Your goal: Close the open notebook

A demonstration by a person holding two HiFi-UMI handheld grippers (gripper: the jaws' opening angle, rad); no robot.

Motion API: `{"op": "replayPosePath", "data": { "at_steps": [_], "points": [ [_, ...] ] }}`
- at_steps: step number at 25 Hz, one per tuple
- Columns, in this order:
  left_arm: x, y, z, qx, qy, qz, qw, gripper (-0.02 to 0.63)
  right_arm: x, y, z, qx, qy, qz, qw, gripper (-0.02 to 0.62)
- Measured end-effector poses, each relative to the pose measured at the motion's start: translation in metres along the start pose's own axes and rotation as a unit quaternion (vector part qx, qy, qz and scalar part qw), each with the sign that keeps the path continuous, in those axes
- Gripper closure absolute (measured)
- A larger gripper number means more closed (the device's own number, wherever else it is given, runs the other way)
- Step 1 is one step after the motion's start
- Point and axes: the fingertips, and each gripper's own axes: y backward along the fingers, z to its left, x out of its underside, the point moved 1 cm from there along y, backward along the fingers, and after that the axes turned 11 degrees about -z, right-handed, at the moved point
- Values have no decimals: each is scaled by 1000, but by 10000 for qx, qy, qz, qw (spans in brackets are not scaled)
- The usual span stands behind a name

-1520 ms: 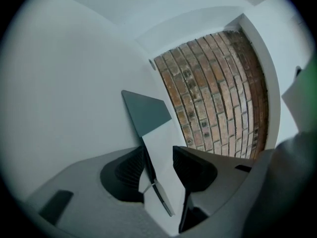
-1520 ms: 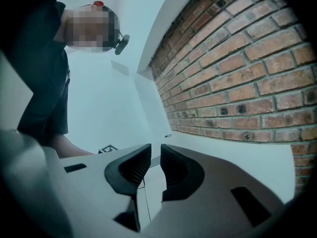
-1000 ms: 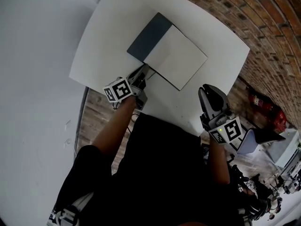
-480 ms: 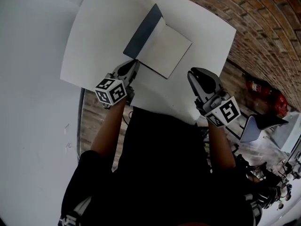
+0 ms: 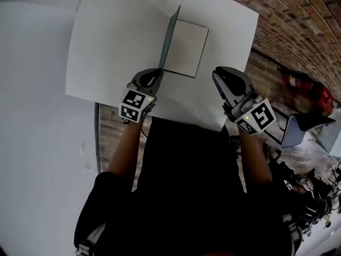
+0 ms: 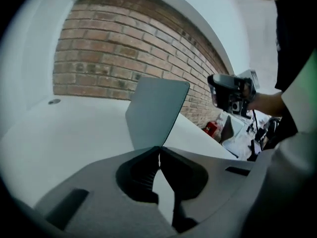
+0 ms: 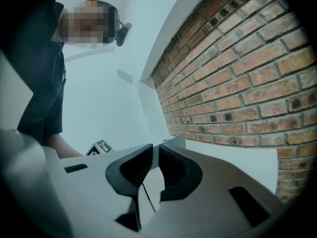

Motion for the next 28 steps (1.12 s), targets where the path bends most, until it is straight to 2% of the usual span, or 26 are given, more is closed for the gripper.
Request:
{"op": "replayPosePath", "data": {
  "at_steps": [2,8,12,17,23,25,28],
  "points": [
    [4,-6,-7,112,-273,212,9993,584,0,7,-2,84,-27,-46,10000,552],
    [14,-20,-19,273,-589,611,9960,583,0,28,-10,215,-57,-80,9997,554],
    [22,-25,-23,343,-1088,1040,9880,583,2,38,-14,274,-64,-63,9996,554],
    [34,-32,-27,441,-1674,1664,9707,583,4,45,-18,315,-99,-126,9994,557],
    [49,-39,-32,783,-2334,2485,9368,583,6,53,-18,392,-136,-172,9990,558],
    [51,-42,-34,907,-2375,2595,9317,583,7,56,-21,458,-150,-197,9986,560],
    [53,-44,-34,1080,-2303,2623,9309,579,8,61,-26,565,-169,-243,9980,561]
  ]
}}
